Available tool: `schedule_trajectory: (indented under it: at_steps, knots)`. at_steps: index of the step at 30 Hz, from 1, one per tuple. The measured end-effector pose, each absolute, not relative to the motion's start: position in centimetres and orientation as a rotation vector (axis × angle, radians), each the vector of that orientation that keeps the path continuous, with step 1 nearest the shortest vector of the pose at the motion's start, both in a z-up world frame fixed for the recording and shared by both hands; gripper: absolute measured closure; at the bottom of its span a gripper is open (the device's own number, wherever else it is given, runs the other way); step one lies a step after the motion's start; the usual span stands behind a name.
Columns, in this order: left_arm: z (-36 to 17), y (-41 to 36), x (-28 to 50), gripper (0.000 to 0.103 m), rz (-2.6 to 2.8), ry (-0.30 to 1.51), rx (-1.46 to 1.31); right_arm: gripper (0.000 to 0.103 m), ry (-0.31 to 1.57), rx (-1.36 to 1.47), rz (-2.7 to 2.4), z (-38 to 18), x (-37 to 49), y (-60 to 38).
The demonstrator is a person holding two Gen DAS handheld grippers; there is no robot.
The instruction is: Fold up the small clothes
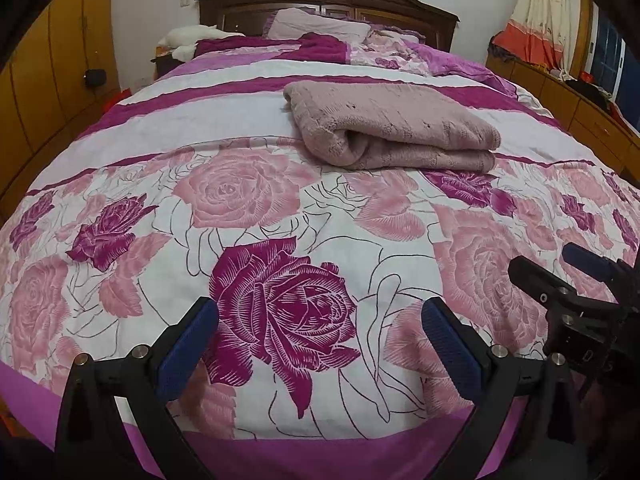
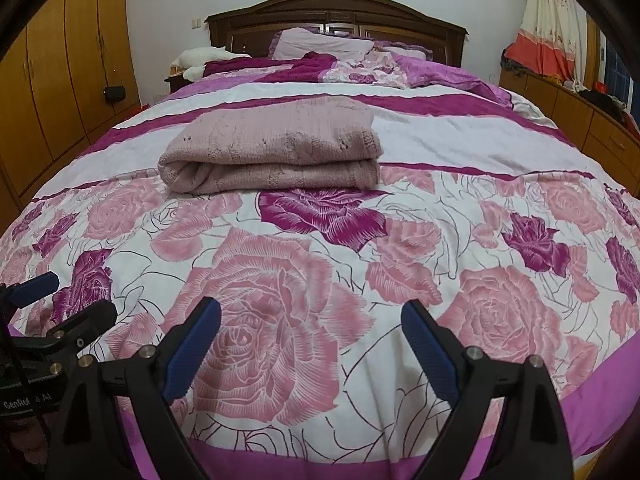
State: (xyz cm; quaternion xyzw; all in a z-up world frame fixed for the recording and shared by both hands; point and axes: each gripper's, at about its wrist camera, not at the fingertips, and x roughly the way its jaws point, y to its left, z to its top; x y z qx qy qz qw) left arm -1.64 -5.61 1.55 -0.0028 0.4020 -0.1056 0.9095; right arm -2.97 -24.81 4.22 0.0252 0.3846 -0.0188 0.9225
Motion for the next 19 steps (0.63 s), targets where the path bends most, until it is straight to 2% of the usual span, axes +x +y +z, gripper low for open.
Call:
schedule_trajectory:
  at_steps: [19]
  knots:
    - [1.64, -5.48, -1.73, 0.018, -0.213, 0.823, -0.016, 0.009, 0.797, 0.028, -0.023, 3.94, -2.84, -24.23]
